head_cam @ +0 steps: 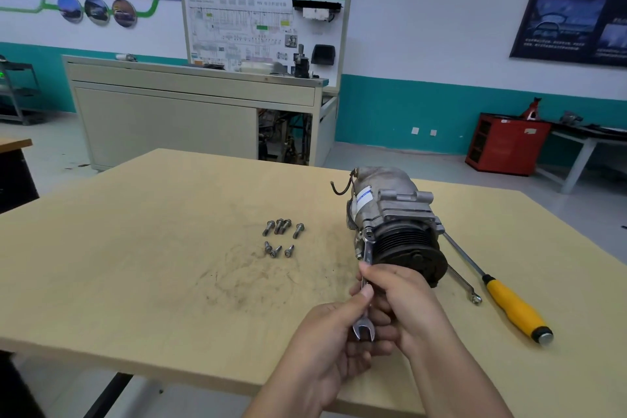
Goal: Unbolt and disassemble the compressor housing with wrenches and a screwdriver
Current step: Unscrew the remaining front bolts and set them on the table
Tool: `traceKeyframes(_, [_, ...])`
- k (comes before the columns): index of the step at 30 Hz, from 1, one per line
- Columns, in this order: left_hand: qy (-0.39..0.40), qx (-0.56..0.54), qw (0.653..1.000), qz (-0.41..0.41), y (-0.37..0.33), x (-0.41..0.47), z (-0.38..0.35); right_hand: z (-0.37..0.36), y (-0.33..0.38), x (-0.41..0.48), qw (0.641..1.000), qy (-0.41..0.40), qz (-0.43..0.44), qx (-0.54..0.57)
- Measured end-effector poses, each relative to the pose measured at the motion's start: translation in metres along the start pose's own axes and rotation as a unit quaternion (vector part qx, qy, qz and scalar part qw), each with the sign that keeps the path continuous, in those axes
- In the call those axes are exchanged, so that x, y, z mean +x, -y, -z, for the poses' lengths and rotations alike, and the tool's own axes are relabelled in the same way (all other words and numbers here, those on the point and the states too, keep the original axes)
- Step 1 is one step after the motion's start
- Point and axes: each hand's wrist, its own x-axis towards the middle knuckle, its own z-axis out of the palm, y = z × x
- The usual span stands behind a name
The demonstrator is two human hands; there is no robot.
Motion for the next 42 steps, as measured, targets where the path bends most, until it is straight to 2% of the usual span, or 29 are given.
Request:
traceKeyframes(8, [-0.031,0.010,0.999,-0.001,0.001,0.000,0.007,-0.006,-0.006,0.003,0.997,-0.032,0.065,-0.038])
traceKeyframes(14, [-0.033,-0.044,0.996,0.069,-0.001,0.000,0.005,0.002,-0.008,0.003,0.998,0.041,0.036,-0.007])
traceKeyframes(18, [-0.017,-0.058,0.993,0.097,0.000,0.000,0.002,0.004,-0.010,0.005,0.998,0.048,0.025,0.036])
traceKeyframes(22, [-0.026,0.008,0.998,0.054,0.004,0.003,0.001,0.004,-0.014,0.007,0.997,0.039,0.006,0.071])
traceKeyframes(26, [-0.040,0.074,0.996,-0.004,0.009,0.004,0.002,0.005,-0.017,0.010,0.999,0.020,0.013,0.043])
traceKeyframes(30, [-0.074,0.079,0.994,-0.027,0.009,0.004,0.003,0.006,-0.019,0.010,0.999,0.012,0.029,0.020])
traceKeyframes(36, [-0.069,0.105,0.991,-0.053,0.011,0.008,-0.002,0.008,-0.018,0.012,0.999,-0.008,0.041,0.010])
traceKeyframes(42, [-0.053,0.069,0.996,-0.028,0.018,0.014,-0.012,0.015,-0.016,0.011,0.999,-0.033,0.034,-0.009])
